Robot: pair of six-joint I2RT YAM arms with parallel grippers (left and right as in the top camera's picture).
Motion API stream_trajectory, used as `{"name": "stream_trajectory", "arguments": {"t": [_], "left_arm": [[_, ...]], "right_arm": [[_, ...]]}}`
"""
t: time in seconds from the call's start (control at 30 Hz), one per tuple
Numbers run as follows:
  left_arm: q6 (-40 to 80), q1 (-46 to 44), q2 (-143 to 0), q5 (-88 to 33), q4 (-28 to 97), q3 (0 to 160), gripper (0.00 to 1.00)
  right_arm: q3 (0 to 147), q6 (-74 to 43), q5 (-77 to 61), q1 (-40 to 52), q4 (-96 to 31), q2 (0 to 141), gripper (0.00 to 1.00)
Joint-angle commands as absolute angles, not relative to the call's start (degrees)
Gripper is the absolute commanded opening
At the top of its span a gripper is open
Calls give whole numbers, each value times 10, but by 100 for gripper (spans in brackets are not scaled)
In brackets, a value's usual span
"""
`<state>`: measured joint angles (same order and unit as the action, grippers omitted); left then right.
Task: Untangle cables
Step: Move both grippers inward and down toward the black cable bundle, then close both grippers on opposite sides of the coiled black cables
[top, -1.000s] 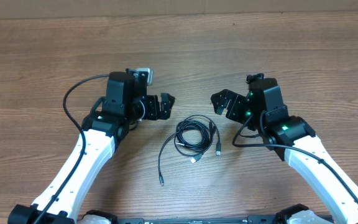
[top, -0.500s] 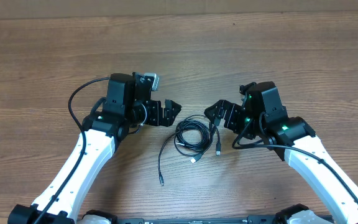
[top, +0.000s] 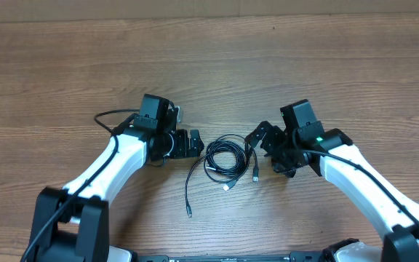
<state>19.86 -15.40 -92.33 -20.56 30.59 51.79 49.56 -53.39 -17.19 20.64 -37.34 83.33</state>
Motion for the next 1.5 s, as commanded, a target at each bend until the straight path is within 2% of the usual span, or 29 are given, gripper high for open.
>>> {"name": "stream_trajectory", "arguments": {"t": [0.0,0.17,0.33,0.67,0.97,1.2,1.47], "left_arm": [[219,-158,-946,-291,307,519,100],[242,-161,-951,-295,310,519,100],[269,-193,-951,-193,308,519,100],[276,-260,-951,-67,321,552,100],[279,-270,-952,27,324,552,99],[262,-271,-953,29,323,552,100],[176,-296,-974,-41,292,552,99]], "right_arm": [[499,-555,-207,206,-379,859,100],[499,-555,-231,212,-387,868,100],[499,-555,-174,242,-391,868,100],[499,-519,-126,258,-439,868,100],[499,-471,-105,258,-442,868,100],[499,-375,-105,260,-431,868,99],[499,-270,-103,284,-417,868,100]]}}
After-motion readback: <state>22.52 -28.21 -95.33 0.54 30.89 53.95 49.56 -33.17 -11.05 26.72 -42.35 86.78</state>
